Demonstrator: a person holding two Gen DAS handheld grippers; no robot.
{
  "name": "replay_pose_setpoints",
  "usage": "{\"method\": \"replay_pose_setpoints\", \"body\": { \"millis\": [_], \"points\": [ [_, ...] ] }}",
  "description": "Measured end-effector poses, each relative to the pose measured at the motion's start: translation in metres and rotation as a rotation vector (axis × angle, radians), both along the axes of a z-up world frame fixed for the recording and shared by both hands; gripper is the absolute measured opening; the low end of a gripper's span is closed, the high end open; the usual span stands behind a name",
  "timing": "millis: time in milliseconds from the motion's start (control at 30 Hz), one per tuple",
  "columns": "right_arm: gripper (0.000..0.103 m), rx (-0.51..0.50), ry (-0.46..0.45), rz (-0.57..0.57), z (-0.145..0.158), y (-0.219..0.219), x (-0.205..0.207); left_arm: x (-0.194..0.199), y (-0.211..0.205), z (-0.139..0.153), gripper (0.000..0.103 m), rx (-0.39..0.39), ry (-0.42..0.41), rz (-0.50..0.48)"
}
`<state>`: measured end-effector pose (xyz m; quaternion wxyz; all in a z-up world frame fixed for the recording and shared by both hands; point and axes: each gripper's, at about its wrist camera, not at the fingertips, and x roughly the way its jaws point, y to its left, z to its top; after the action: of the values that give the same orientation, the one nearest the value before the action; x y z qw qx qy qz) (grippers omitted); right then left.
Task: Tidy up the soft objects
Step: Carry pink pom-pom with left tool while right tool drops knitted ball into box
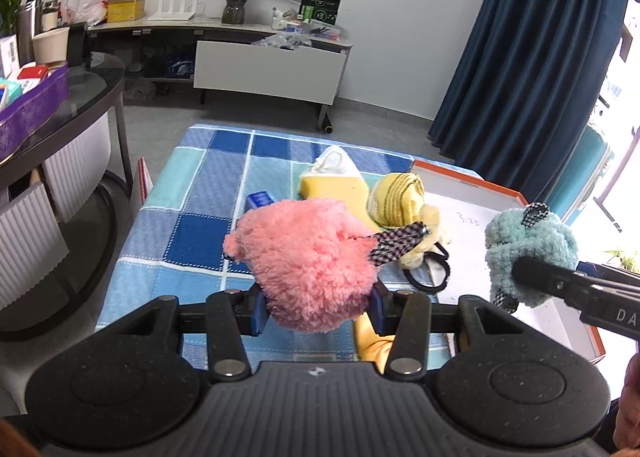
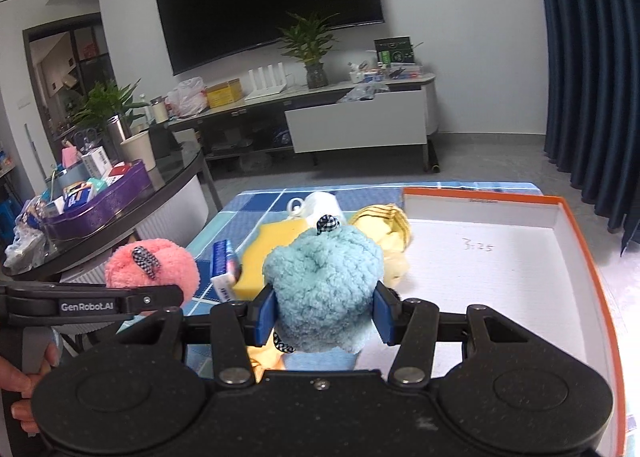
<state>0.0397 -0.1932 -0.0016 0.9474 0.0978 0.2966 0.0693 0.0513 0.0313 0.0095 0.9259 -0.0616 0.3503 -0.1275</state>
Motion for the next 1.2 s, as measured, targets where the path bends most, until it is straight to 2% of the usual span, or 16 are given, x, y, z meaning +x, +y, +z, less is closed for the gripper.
{"method": "replay_pose_setpoints", "body": {
  "millis": [467, 1200],
  "points": [
    [0.060, 0.017, -0.016, -0.112, 0.006, -0.048, -0.009, 0.006, -0.044, 0.008, 0.047, 0.000, 0.006, -0.084],
    [0.060, 0.042, -0.015, -0.233, 0.003, -0.112, -0.011, 0.032, -0.129, 0.003, 0.047, 0.021, 0.030, -0.221]
  ]
}}
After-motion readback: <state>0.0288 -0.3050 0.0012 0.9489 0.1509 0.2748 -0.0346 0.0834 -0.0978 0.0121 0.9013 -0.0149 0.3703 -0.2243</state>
